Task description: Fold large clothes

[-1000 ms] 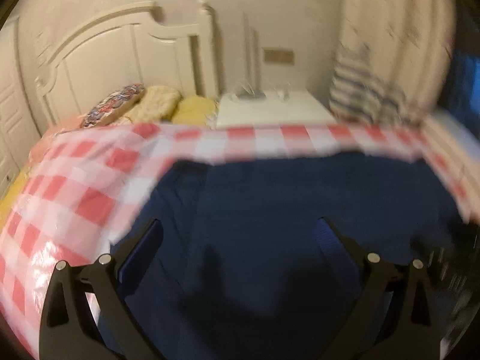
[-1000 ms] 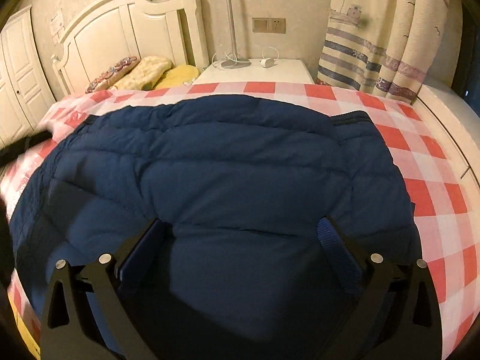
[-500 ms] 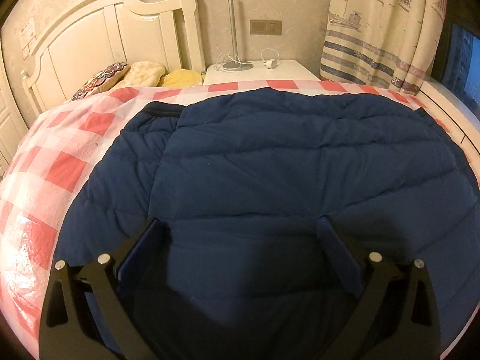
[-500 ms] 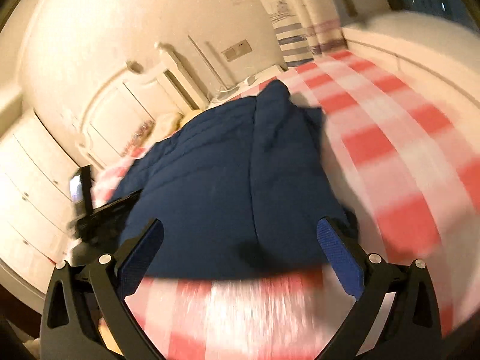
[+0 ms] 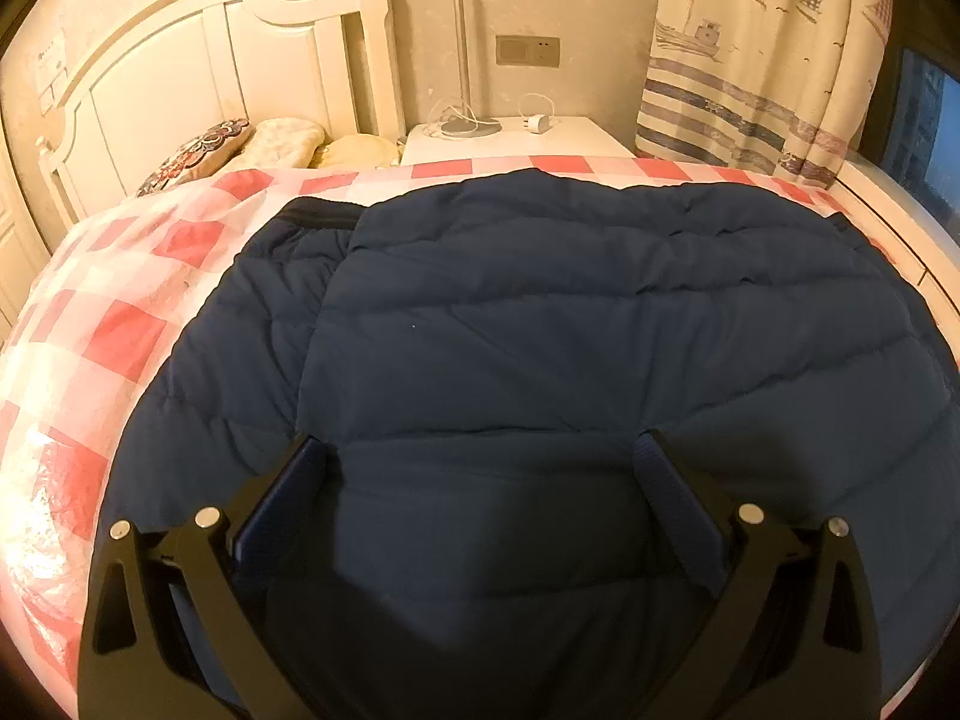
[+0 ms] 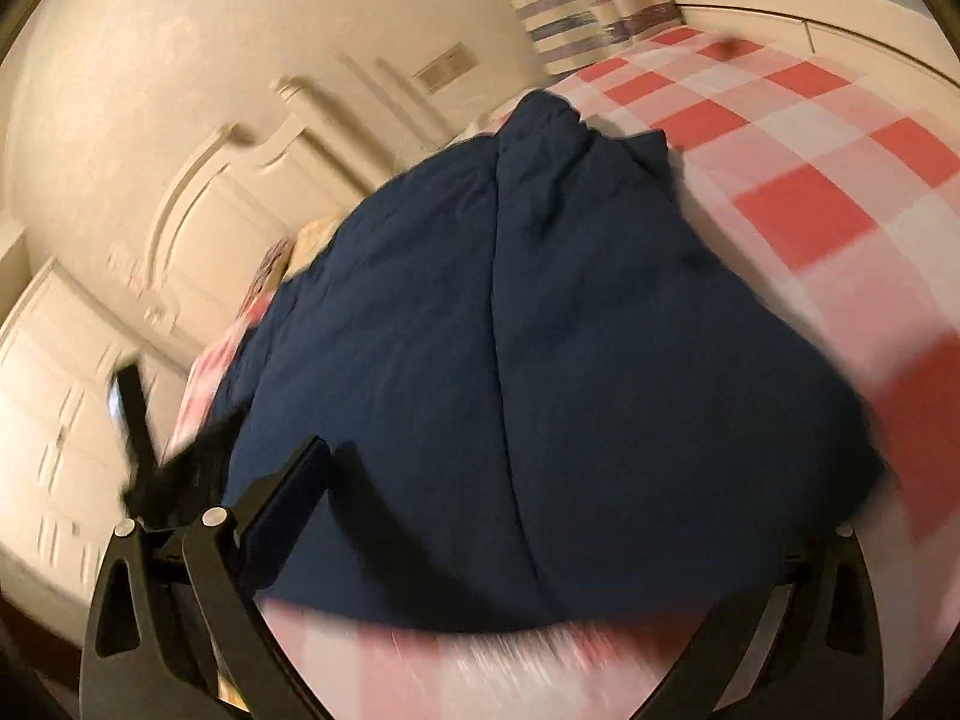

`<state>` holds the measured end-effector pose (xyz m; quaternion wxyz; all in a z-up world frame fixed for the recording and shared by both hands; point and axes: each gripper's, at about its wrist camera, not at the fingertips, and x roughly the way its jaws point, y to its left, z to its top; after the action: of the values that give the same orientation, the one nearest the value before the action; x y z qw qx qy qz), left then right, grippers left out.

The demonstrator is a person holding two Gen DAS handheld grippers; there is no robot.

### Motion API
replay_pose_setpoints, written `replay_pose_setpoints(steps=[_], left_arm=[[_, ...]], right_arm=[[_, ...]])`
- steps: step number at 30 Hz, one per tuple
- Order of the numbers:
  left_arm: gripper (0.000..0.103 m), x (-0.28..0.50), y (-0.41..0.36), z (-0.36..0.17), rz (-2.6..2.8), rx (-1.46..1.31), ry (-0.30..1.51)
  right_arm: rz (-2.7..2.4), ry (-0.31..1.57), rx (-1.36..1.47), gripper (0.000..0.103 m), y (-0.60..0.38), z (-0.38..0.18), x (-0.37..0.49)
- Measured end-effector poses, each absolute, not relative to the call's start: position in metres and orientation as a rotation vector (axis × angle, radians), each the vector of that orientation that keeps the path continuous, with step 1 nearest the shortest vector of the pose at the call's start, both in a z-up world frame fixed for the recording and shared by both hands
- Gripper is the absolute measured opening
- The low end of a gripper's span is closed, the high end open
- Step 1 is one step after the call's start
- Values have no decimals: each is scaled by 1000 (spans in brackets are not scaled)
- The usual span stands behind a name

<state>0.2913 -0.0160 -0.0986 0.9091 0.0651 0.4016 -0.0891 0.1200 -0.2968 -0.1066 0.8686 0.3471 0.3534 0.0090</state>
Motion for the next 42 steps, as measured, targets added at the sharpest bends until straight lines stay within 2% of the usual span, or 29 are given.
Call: replay_pose_setpoints(steps=[3, 4, 5, 7, 10, 12, 15, 19, 24, 27, 31, 35, 39, 42], left_arm=[[101, 292, -14, -98, -164, 132, 827], [101, 293, -14, -98, -157, 128, 828], [101, 293, -14, -98, -154, 125, 827], [101, 292, -16, -98, -149, 134, 827], [101, 287, -22, -94, -141, 156, 846], [100, 282, -25, -84, -185, 115, 875], [100, 283, -38, -61, -214, 72, 868], [101, 298, -87, -44, -201, 182, 850], [101, 342, -146, -78, -104, 310, 965], [101, 346, -153, -90, -129, 295, 985], [97, 309, -141, -70, -181, 291, 909], [98, 224, -107, -47, -254, 297, 759], [98, 161, -81, -74, -305, 339, 761], [99, 125, -70, -88, -329, 382, 687]], right_arm=[[9, 671, 808, 96, -301, -109, 137], [35, 635, 837, 84, -302, -110, 139], [58, 594, 873, 78, -306, -113, 136], [108, 511, 947, 49, -320, -117, 123], [161, 434, 937, 39, -325, -111, 101], [194, 394, 922, 36, -325, -106, 83], [220, 380, 946, 35, -329, -106, 60], [239, 365, 904, 35, -327, -96, 35], [246, 312, 852, 35, -331, -75, 6], [222, 316, 824, 35, -336, -71, -5], [200, 329, 856, 35, -344, -80, -3], [189, 323, 813, 35, -340, -72, 1], [183, 315, 778, 35, -334, -60, 3], [181, 316, 713, 35, -320, -45, 9]])
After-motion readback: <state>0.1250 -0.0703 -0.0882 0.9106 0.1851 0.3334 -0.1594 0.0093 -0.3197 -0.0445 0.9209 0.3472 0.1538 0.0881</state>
